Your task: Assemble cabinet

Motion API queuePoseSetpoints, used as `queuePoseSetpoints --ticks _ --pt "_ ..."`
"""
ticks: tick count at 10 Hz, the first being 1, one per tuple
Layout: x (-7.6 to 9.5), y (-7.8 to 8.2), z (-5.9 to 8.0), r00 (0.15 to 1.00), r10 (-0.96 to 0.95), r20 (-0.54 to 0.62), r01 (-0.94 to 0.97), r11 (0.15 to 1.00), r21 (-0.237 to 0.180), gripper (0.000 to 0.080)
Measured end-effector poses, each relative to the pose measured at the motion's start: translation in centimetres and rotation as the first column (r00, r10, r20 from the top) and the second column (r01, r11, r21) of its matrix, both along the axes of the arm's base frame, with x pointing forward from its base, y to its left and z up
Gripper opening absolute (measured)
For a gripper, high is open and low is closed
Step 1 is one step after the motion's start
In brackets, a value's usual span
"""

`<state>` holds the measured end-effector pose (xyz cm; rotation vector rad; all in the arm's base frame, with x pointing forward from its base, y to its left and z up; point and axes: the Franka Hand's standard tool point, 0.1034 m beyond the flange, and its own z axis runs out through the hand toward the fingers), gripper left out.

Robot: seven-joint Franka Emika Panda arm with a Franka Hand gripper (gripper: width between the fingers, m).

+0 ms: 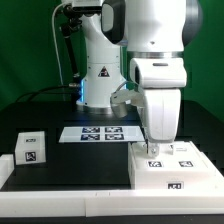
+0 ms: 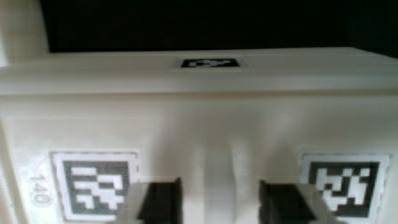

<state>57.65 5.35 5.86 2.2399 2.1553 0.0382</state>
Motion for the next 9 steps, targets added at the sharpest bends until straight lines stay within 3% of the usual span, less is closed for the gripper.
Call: queuePoseSetpoints --ticks 1,2,3,4,5,9 --pt "0.0 0.0 0.0 1.000 0.000 0.000 0.000 1.000 0.000 0.0286" --pt "0.0 0.0 0.0 1.000 0.000 0.000 0.000 1.000 0.000 0.0470" --pt "0.0 0.0 0.0 1.000 -0.001 0.000 0.001 1.000 0.000 0.0604" --pt "-0.2 -0.1 0.3 1.000 -0.002 0.008 0.002 1.000 0.000 0.0604" --pt "-0.6 -0.4 0.9 0.999 -0.019 0.026 0.019 1.000 0.000 0.0751" --pt "-3.4 -1.3 4.1 0.977 -0.154 0.148 0.149 0.988 0.041 0.0797"
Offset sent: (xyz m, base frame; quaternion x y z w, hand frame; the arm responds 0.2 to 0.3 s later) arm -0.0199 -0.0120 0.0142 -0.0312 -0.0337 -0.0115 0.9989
